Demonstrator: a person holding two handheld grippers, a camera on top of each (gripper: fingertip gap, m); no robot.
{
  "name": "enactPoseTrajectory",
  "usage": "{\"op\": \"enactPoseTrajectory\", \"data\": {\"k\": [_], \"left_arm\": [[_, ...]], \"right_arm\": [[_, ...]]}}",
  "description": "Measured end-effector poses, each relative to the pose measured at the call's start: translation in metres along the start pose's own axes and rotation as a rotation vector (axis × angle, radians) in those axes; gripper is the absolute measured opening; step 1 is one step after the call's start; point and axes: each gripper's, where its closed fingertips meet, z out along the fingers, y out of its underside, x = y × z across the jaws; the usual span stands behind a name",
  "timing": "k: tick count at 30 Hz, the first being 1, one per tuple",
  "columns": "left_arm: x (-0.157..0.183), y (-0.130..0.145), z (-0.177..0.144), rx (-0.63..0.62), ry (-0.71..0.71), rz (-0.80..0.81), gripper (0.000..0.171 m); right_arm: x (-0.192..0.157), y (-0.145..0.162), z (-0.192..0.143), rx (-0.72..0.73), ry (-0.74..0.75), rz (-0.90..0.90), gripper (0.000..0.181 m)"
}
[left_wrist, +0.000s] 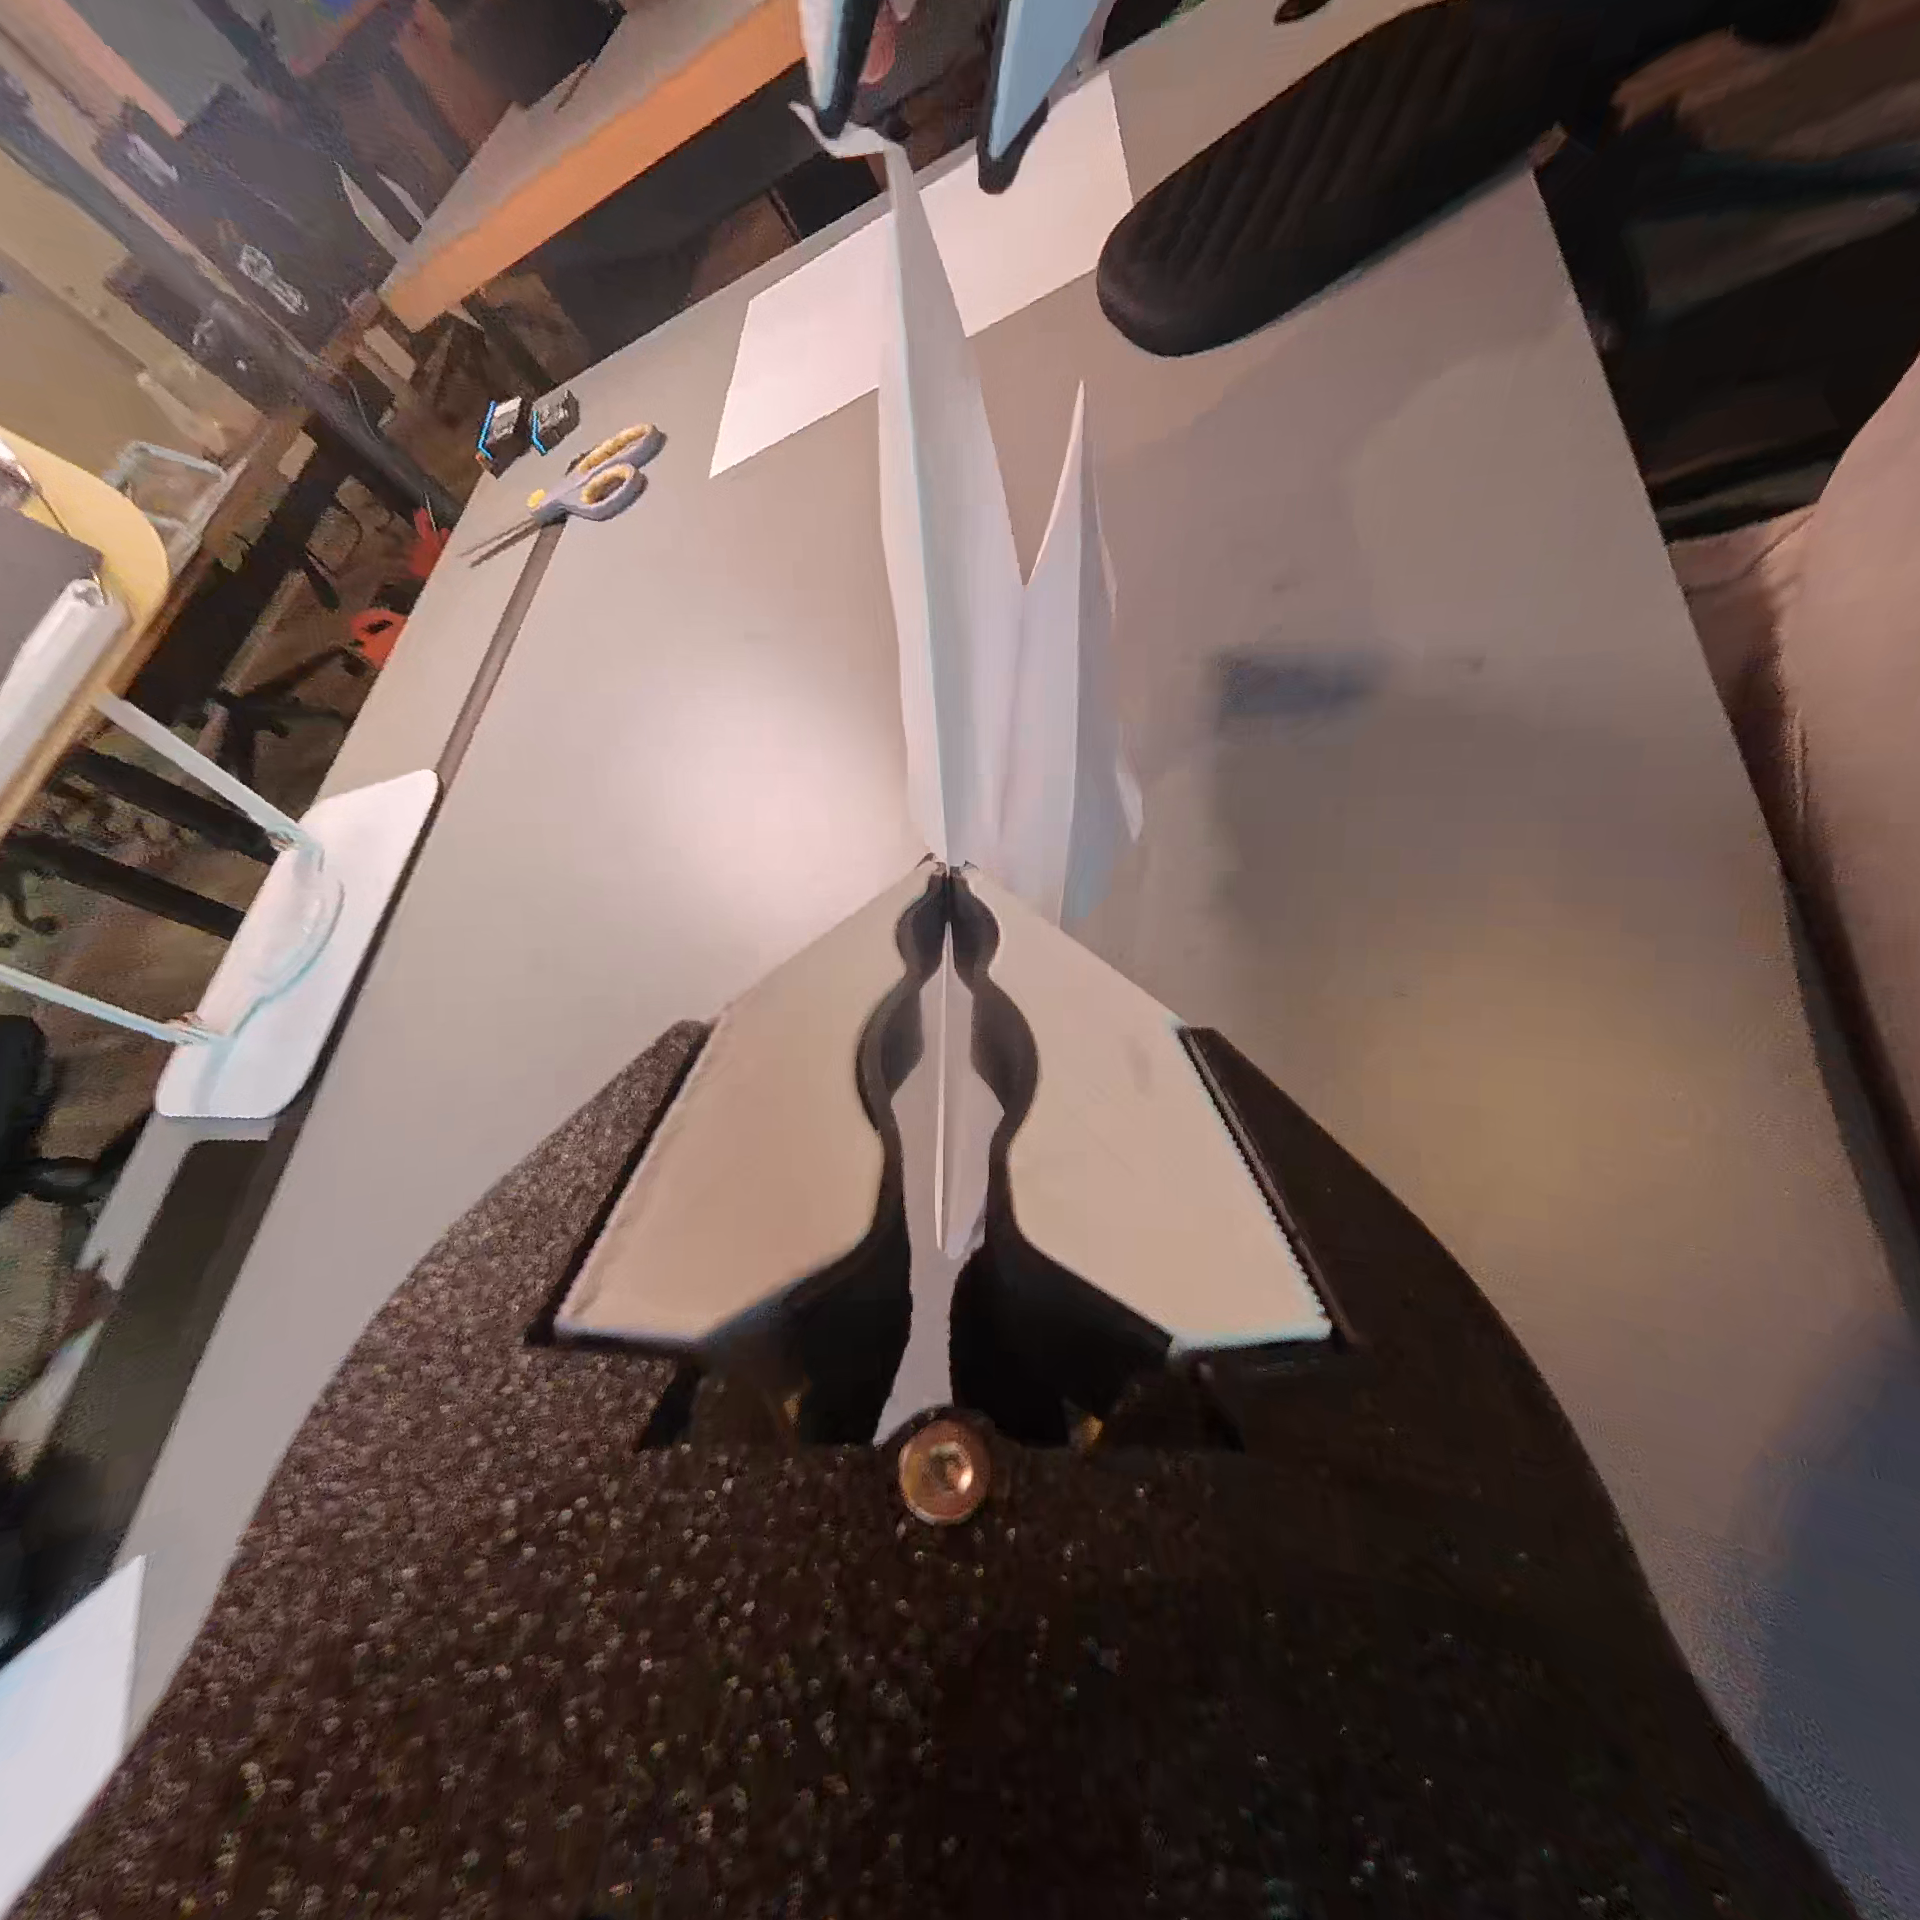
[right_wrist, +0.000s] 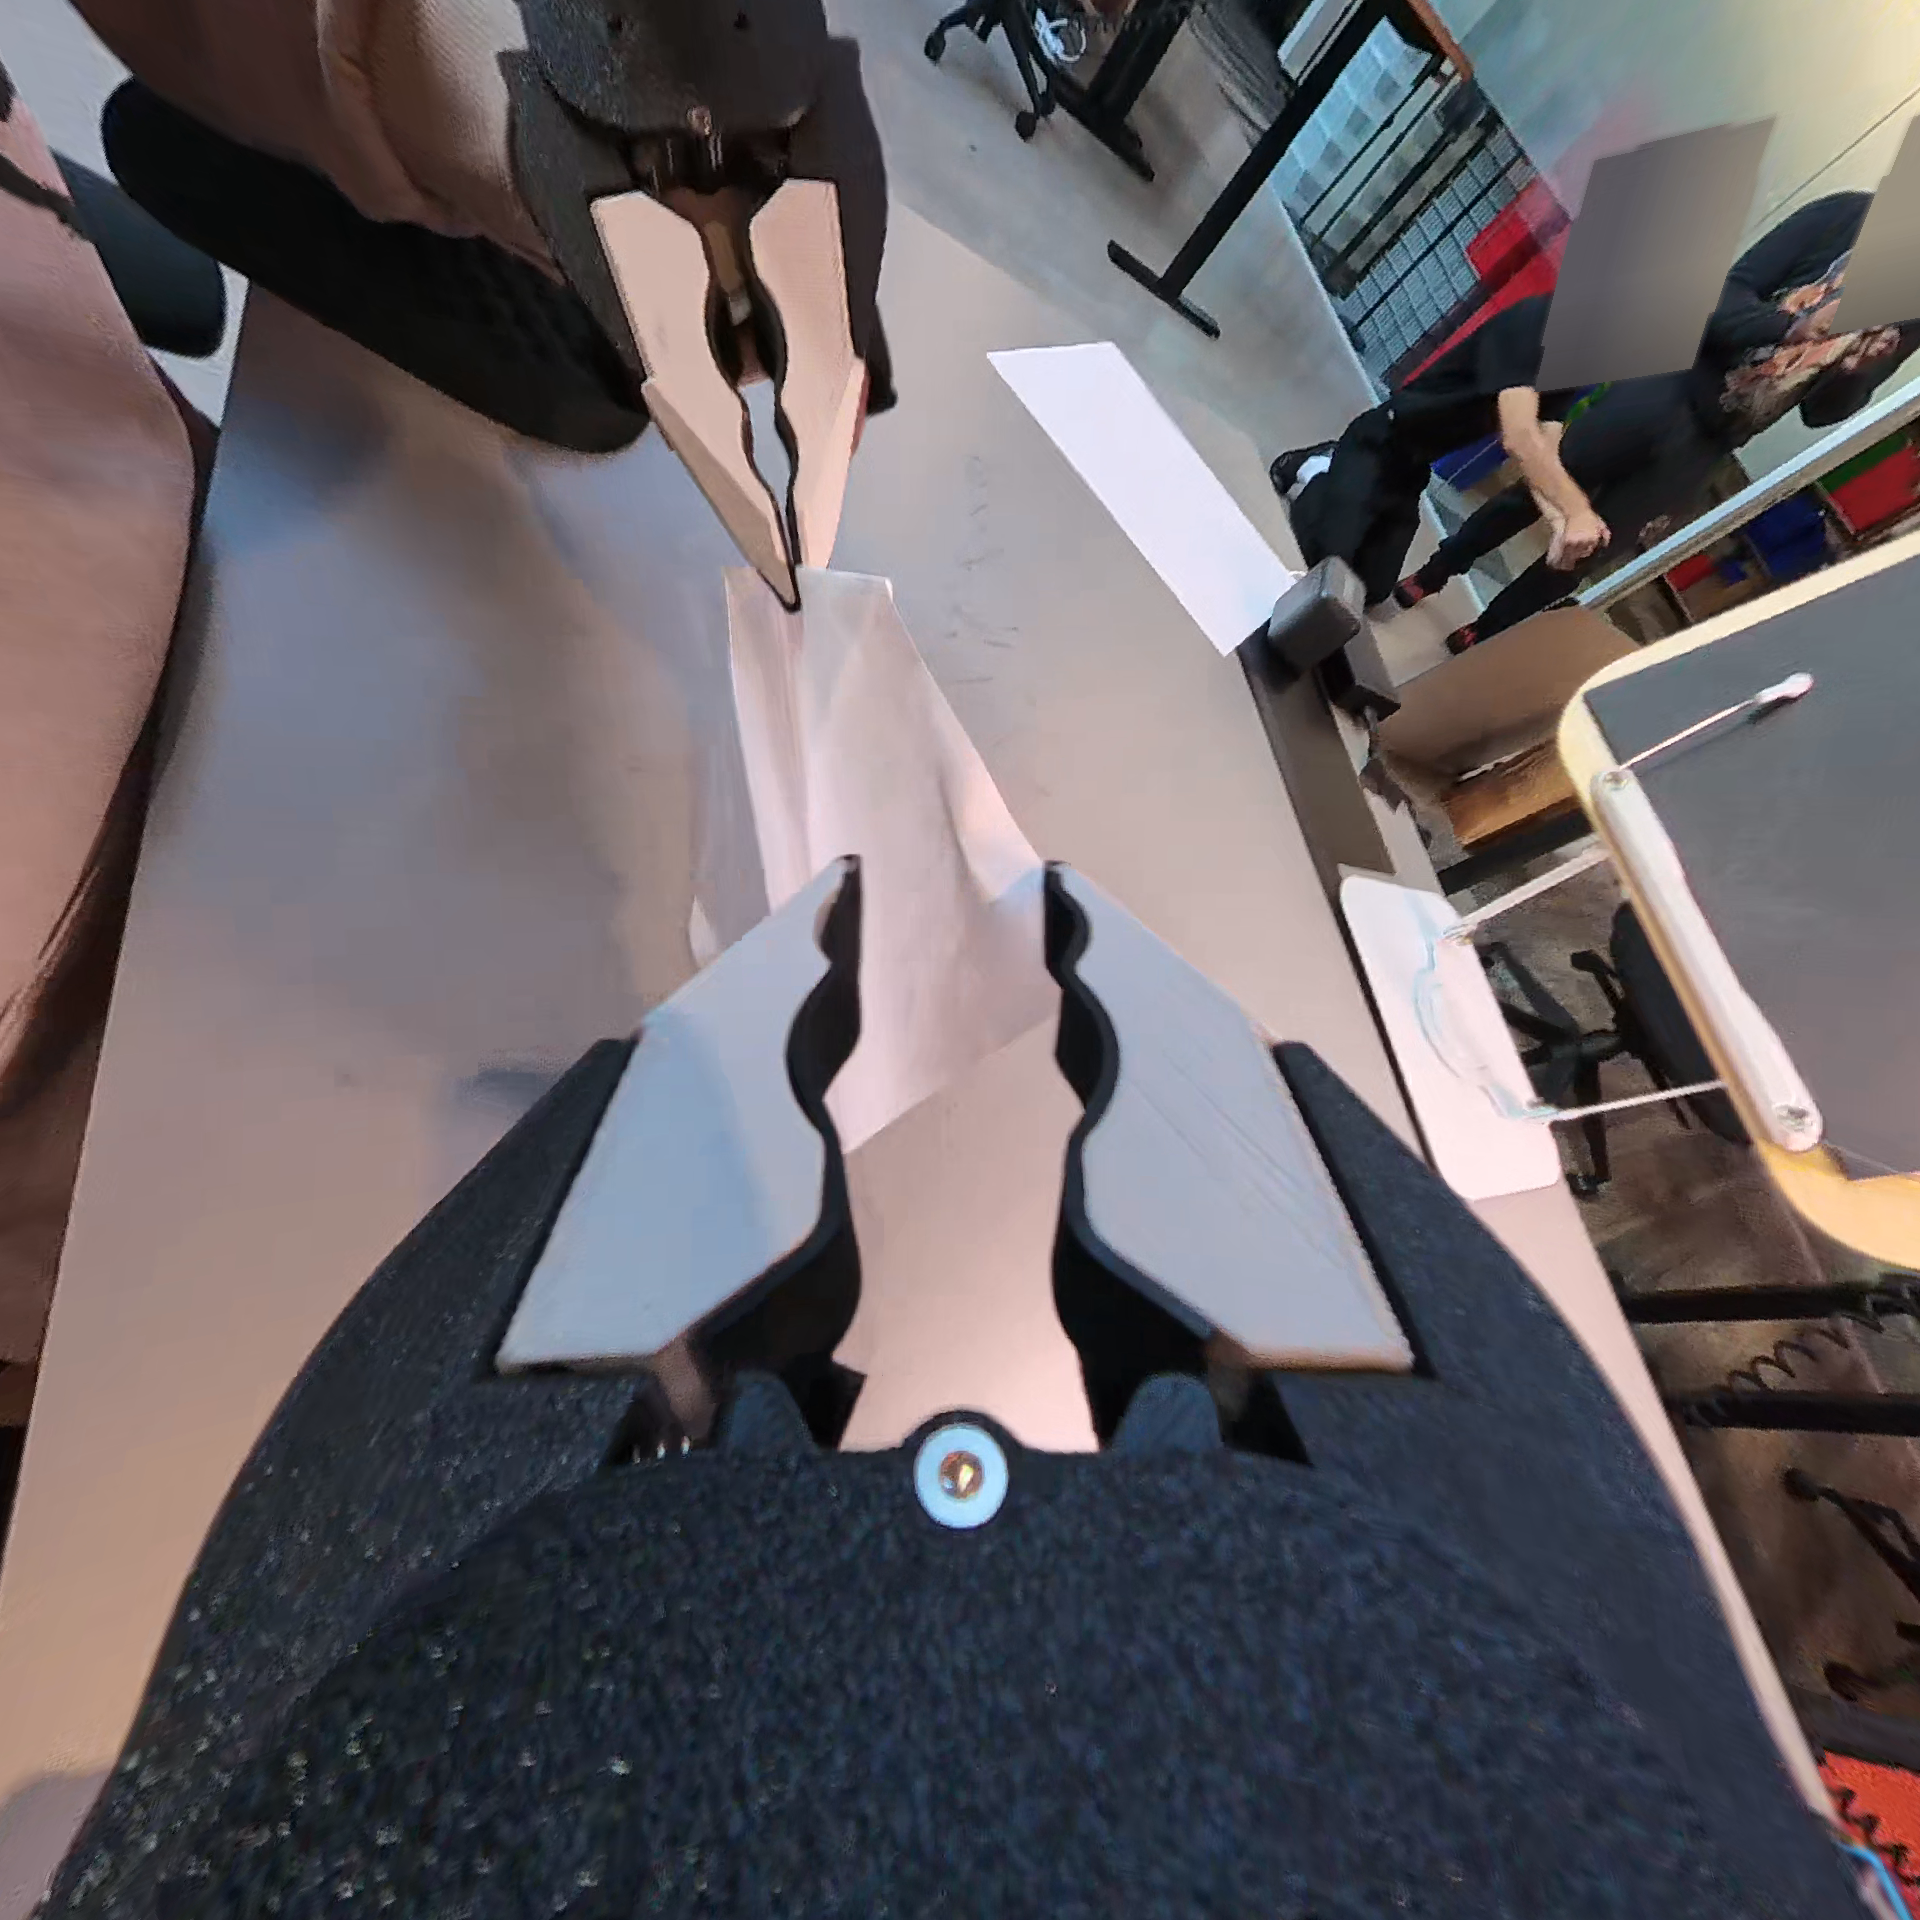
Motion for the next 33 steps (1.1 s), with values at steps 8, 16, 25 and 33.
{"op": "enactPoseTrajectory", "data": {"k": [8, 16, 25, 33], "left_arm": [[0.014, 0.007, 0.004, -0.039, -0.076, 0.299, 0.000], [0.043, 0.048, 0.013, -0.142, 0.052, 0.193, 0.000], [0.057, 0.079, 0.020, -0.265, 0.301, -0.237, 0.000], [0.057, 0.077, 0.022, -0.249, 0.504, -0.612, 0.000]], "right_arm": [[-0.025, 0.020, 0.006, 0.020, -0.061, 0.093, 0.067], [-0.099, 0.065, 0.040, -0.066, -0.215, 0.074, 0.000], [-0.091, 0.078, 0.055, -0.075, -0.280, 0.265, 0.025], [-0.083, 0.095, 0.074, -0.203, -0.379, 0.392, 0.000]]}}
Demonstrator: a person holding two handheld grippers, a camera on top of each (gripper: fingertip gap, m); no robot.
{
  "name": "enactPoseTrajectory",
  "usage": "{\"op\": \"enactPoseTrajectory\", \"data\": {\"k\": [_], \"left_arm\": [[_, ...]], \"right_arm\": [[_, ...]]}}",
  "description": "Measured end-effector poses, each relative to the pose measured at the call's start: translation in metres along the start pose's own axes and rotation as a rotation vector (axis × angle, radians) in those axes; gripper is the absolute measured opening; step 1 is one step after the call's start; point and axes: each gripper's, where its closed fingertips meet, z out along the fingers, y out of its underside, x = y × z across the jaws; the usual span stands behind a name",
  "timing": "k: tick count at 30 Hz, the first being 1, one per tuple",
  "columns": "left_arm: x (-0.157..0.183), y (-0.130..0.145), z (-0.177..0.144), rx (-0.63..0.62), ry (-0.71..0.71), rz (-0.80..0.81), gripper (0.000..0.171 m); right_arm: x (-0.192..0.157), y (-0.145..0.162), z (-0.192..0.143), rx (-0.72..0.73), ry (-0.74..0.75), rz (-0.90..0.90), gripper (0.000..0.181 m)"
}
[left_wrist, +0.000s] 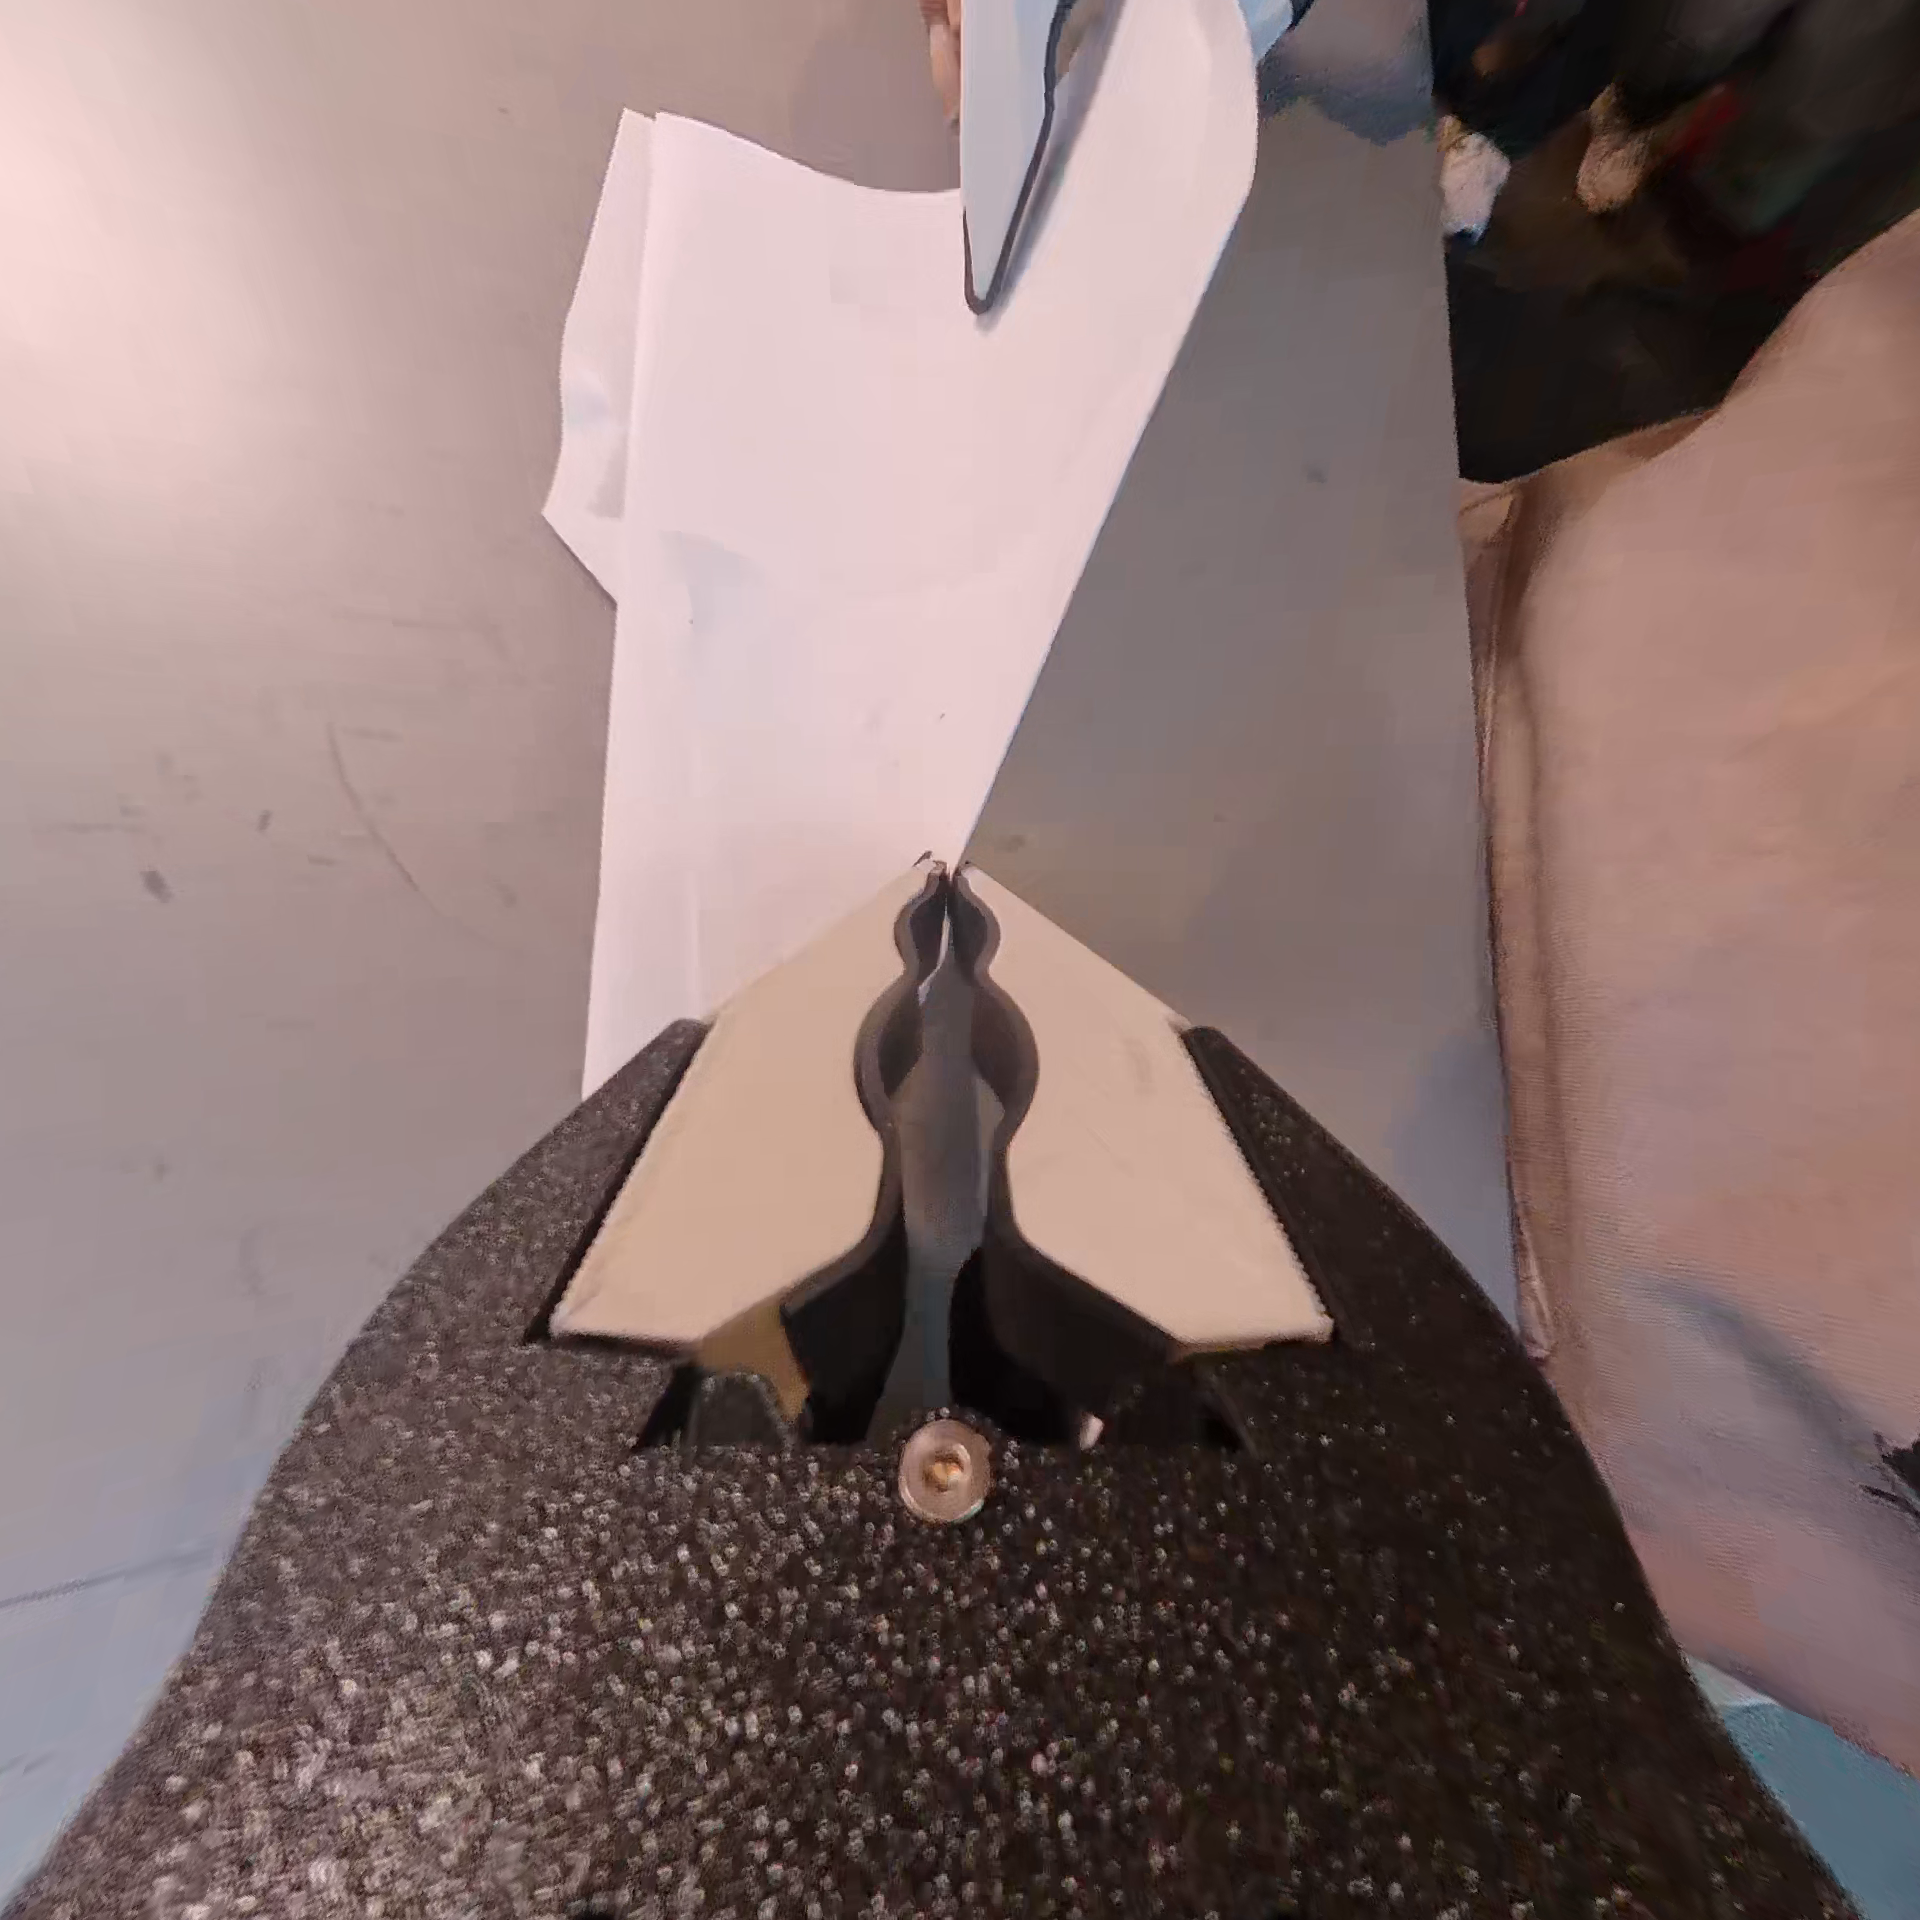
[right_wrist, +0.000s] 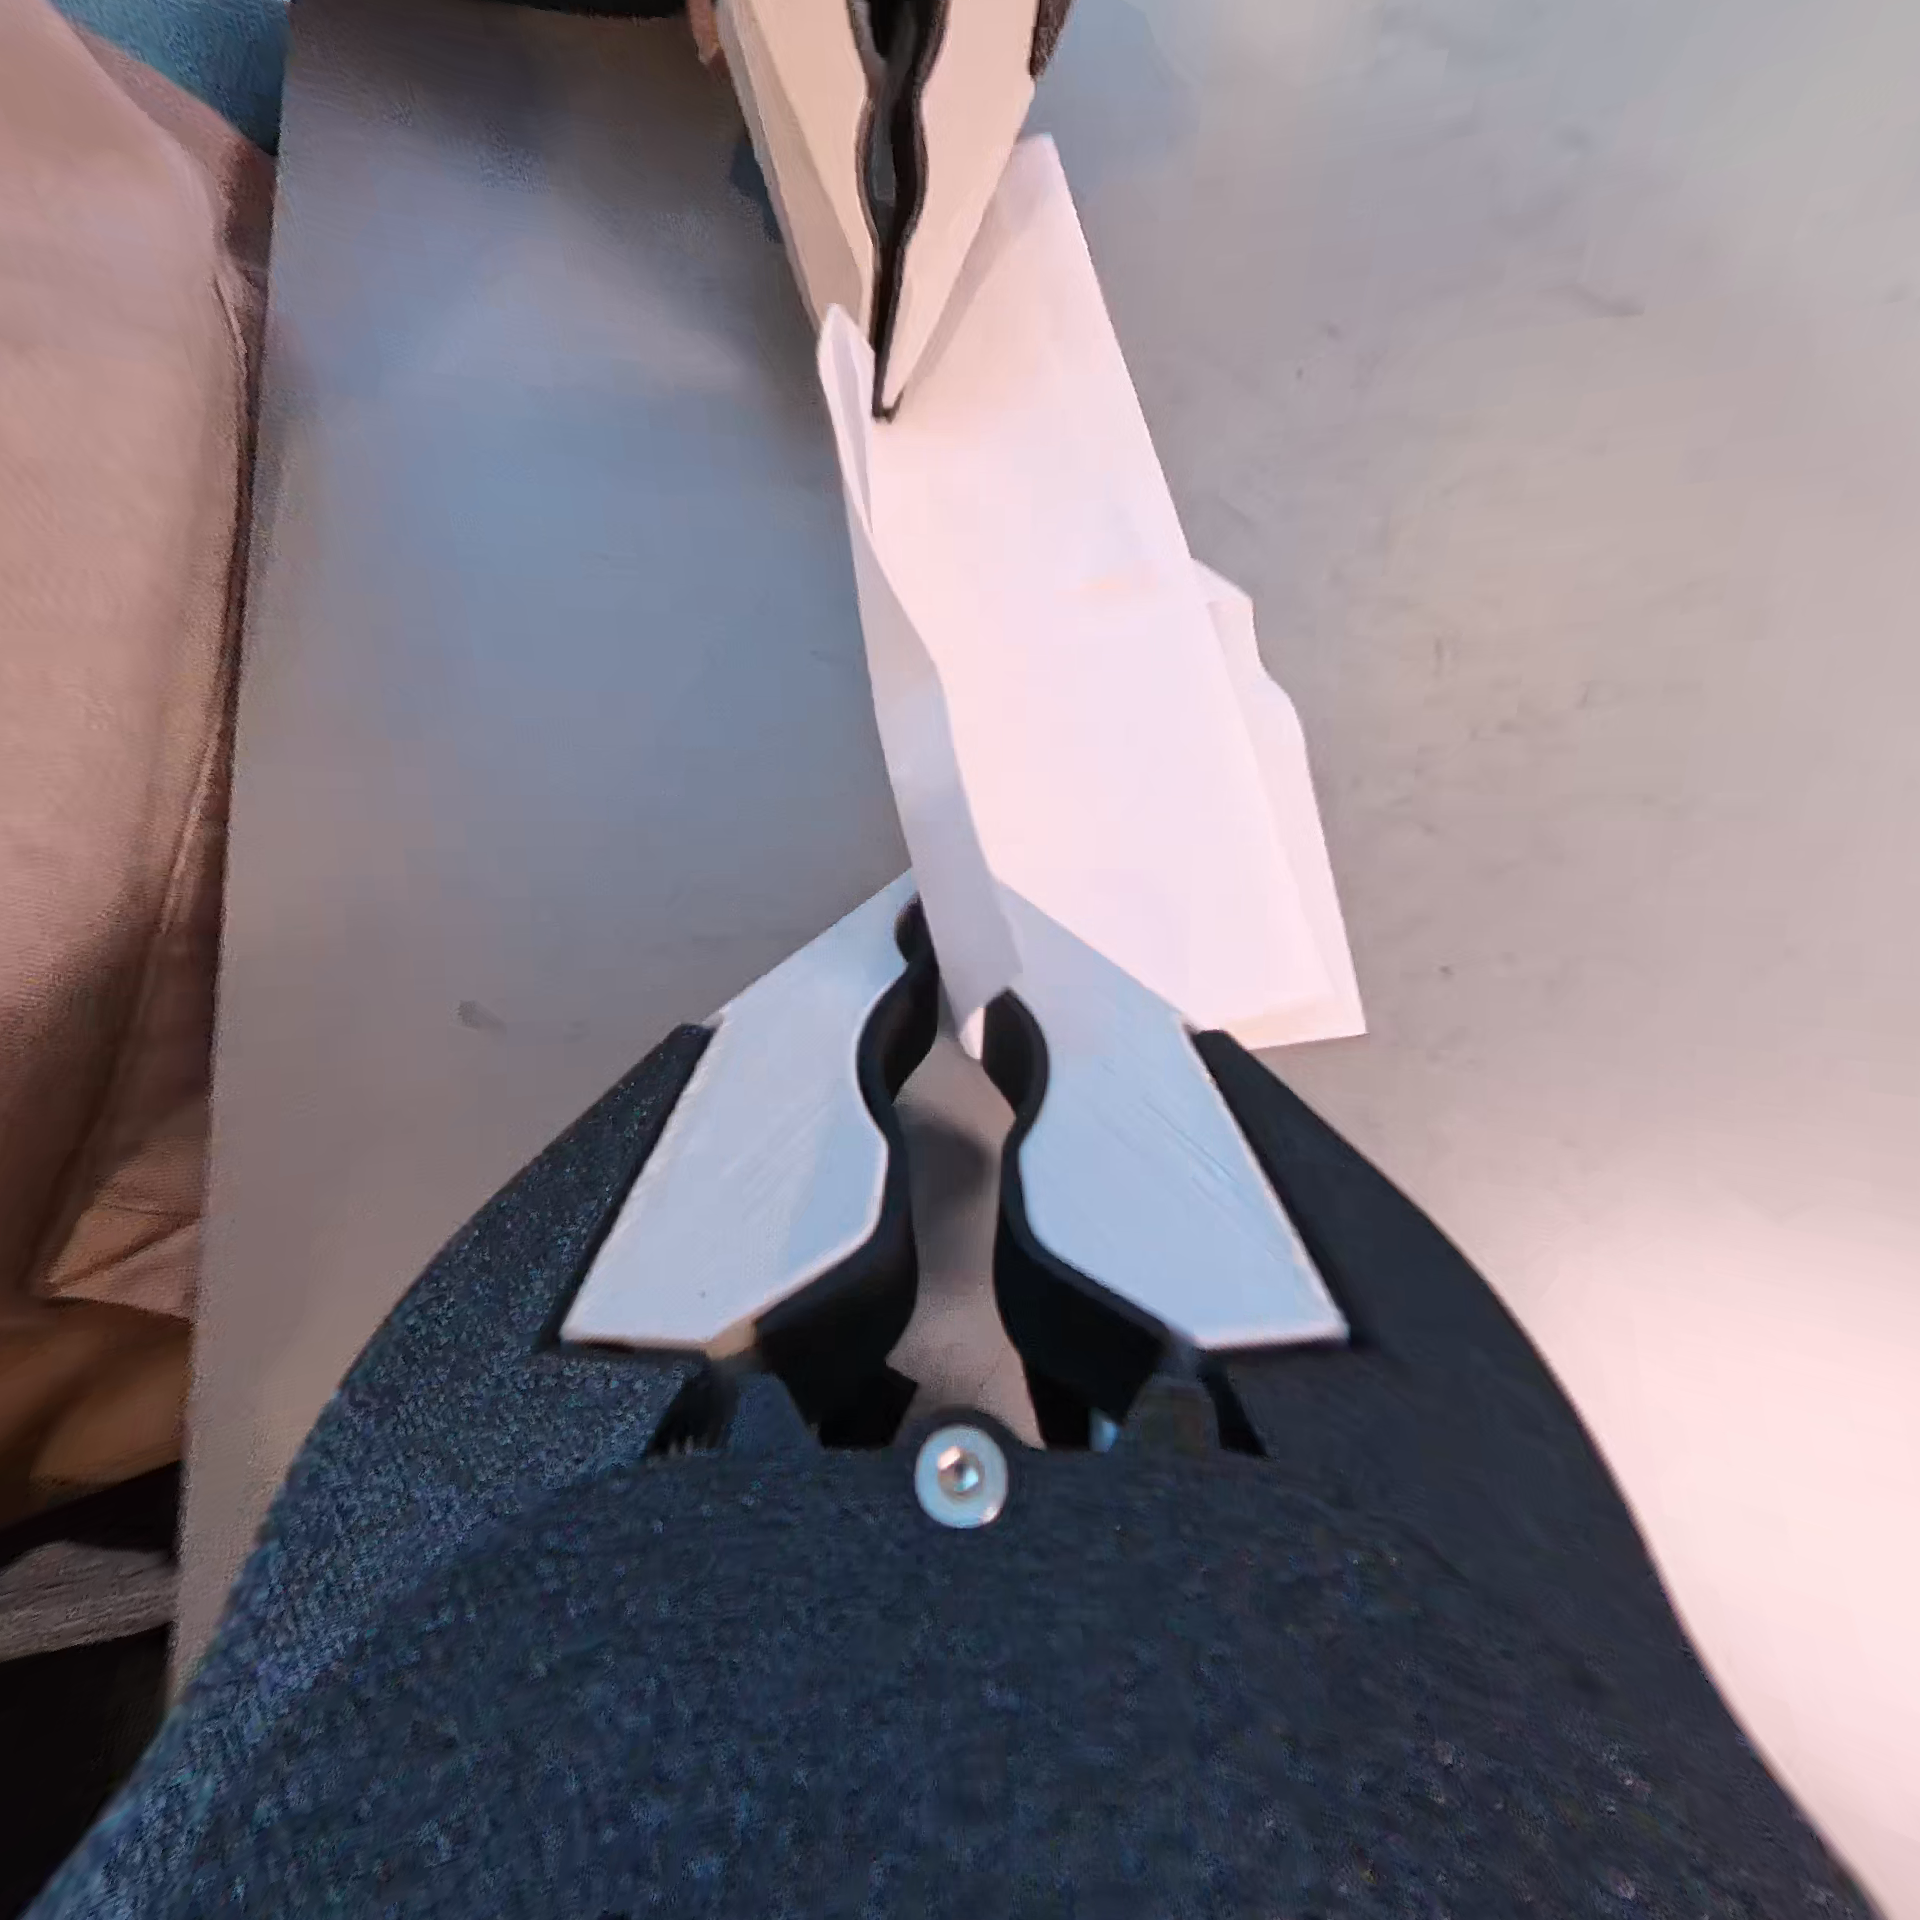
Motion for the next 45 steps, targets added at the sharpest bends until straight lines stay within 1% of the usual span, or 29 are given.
{"op": "enactPoseTrajectory", "data": {"k": [4, 7, 9, 11, 14, 18, 20, 22, 24, 27, 29, 32, 34, 38, 42, 45], "left_arm": [[-0.002, -0.003, -0.004, 0.028, 0.054, -0.111, 0.005], [-0.011, -0.003, -0.011, 0.034, 0.011, -0.137, 0.008], [-0.017, -0.001, -0.013, 0.032, -0.009, -0.175, 0.007], [-0.021, 0.001, -0.012, 0.036, 0.002, -0.257, 0.005], [-0.026, 0.000, -0.012, 0.044, 0.036, -0.373, 0.001], [-0.028, 0.001, -0.011, -0.036, 0.071, -0.425, 0.000], [-0.029, 0.001, -0.011, -0.077, 0.100, -0.447, 0.000], [-0.029, 0.001, -0.011, -0.112, 0.141, -0.482, 0.000], [-0.030, 0.000, -0.011, -0.145, 0.179, -0.519, 0.000], [-0.031, -0.001, -0.010, -0.195, 0.227, -0.565, 0.000], [-0.031, -0.001, -0.011, -0.227, 0.258, -0.599, 0.000], [-0.031, 0.000, -0.011, -0.275, 0.286, -0.631, 0.000], [-0.032, 0.000, -0.011, -0.318, 0.284, -0.624, 0.000], [-0.032, 0.000, -0.013, -0.386, 0.260, -0.554, 0.000], [-0.037, 0.003, -0.018, -0.392, 0.238, -0.526, 0.002], [-0.043, 0.007, -0.020, -0.370, 0.217, -0.522, 0.000]], "right_arm": [[-0.002, 0.003, 0.004, -0.037, -0.205, 0.352, 0.000], [-0.005, 0.000, 0.004, -0.052, -0.345, 0.570, 0.000], [-0.005, -0.001, 0.006, -0.057, -0.397, 0.644, 0.000], [-0.008, -0.002, 0.006, -0.073, -0.453, 0.701, 0.000], [-0.007, -0.004, 0.007, -0.063, -0.486, 0.766, 0.000], [-0.006, -0.007, 0.005, -0.022, -0.509, 0.834, 0.000], [-0.004, -0.006, 0.003, -0.011, -0.496, 0.846, 0.004], [0.001, -0.006, 0.000, 0.016, -0.458, 0.842, 0.007], [0.009, -0.005, -0.002, 0.046, -0.396, 0.829, 0.001], [0.008, 0.002, -0.001, 0.013, -0.369, 0.834, 0.000], [0.008, 0.002, -0.001, 0.015, -0.384, 0.882, 0.000], [0.005, 0.004, 0.001, -0.016, -0.395, 0.898, 0.000], [0.003, 0.005, 0.002, -0.039, -0.403, 0.910, 0.000], [0.002, 0.006, 0.003, -0.068, -0.421, 0.929, 0.000], [0.001, 0.007, 0.004, -0.085, -0.433, 0.937, 0.000], [0.001, 0.007, 0.004, -0.093, -0.445, 0.947, 0.000]]}}
